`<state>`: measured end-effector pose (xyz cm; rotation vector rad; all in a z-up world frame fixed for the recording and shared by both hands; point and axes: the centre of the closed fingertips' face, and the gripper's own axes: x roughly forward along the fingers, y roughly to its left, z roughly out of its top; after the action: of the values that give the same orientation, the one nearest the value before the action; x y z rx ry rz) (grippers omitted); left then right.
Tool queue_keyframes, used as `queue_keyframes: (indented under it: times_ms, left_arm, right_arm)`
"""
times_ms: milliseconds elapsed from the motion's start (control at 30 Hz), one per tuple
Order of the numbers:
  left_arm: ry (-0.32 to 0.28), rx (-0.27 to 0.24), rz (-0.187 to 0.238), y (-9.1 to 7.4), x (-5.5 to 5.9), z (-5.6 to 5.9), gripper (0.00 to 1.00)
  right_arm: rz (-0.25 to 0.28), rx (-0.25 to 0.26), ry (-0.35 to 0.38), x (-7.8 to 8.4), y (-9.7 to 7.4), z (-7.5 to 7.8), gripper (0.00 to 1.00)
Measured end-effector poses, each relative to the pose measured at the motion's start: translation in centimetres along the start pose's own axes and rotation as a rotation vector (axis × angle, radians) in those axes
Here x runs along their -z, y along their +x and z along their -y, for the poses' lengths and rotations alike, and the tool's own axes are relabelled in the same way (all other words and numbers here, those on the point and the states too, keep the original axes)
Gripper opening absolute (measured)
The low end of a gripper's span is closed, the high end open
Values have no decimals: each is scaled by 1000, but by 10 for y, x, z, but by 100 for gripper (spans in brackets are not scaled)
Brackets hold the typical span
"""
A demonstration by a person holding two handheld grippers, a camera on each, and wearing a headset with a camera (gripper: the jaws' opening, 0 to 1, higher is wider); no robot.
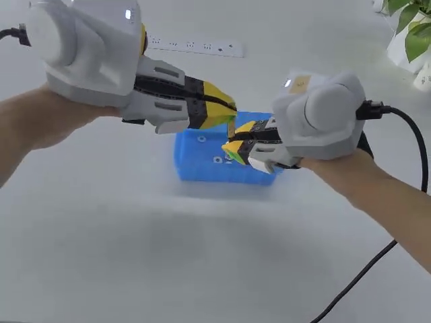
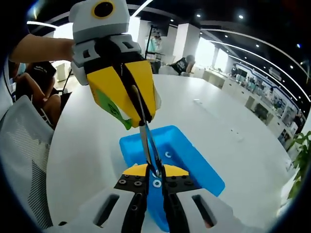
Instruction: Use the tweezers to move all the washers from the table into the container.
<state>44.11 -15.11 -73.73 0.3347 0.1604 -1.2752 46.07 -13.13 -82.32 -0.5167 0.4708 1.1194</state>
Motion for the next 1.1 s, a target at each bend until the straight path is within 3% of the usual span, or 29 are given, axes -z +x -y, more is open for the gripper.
queue_keyframes:
  times_ms: [133,367,700,933,1100]
  left_arm:
    - [-16,-4,-4,5,5,3,5]
    - [-25,-34,-20,6,11,-2,5]
    - [-23,-42,-31,4,12,-1,5]
    - [-20,-13,11,-6,-7,10,5]
    - [3,-22,13,-20,-15,16,5]
  right_arm:
    - [-20,-3,4,6,3,-2,11]
    - [-42,18,29,12,6,1,11]
    - [-28,32,51,9,1,1,13]
    - [35,2,4,-8,-9,-9,13]
    - [56,-3,-34,-16,-21,-13,13]
